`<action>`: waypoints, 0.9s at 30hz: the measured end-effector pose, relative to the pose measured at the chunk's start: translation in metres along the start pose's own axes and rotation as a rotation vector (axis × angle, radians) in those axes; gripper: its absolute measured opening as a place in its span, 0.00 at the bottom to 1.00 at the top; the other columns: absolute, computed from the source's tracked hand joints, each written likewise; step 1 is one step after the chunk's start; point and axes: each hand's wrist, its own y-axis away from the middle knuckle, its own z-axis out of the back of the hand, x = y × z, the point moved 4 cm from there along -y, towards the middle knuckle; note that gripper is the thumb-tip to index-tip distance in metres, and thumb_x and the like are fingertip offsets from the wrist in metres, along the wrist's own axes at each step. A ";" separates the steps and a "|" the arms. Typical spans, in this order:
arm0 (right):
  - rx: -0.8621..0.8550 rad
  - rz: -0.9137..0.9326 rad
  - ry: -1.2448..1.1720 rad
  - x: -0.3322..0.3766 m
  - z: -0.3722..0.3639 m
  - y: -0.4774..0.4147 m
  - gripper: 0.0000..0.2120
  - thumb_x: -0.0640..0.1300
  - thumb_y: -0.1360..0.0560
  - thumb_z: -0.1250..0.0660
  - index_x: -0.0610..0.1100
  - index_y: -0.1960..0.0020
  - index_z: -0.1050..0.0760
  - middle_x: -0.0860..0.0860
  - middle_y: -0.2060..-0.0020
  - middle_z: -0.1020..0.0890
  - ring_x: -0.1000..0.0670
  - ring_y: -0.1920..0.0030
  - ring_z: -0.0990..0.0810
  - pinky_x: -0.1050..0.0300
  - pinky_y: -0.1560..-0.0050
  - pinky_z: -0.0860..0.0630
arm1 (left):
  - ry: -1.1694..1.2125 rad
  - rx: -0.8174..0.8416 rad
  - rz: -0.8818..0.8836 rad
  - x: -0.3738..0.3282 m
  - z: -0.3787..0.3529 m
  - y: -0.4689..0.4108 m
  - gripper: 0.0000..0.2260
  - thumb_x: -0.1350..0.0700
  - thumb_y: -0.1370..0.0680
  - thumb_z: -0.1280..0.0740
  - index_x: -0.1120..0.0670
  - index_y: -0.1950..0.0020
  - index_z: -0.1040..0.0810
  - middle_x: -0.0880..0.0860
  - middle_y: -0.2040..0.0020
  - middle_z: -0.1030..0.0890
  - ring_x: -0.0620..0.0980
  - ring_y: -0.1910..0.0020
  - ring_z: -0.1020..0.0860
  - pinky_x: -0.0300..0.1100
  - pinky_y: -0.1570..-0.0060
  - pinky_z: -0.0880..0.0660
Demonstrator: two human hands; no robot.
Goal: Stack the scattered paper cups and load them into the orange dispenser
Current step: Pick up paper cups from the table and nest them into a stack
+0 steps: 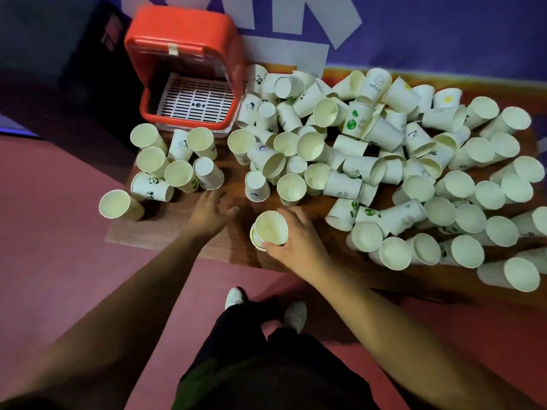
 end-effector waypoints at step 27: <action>-0.079 -0.413 0.400 -0.039 -0.012 -0.099 0.44 0.59 0.30 0.27 0.39 0.24 0.42 0.41 0.34 0.29 0.38 0.36 0.28 0.46 0.39 0.28 | -0.063 0.217 -0.338 -0.042 -0.013 -0.076 0.34 0.36 0.34 0.36 0.61 0.39 0.22 0.60 0.43 0.19 0.60 0.39 0.26 0.48 0.42 0.30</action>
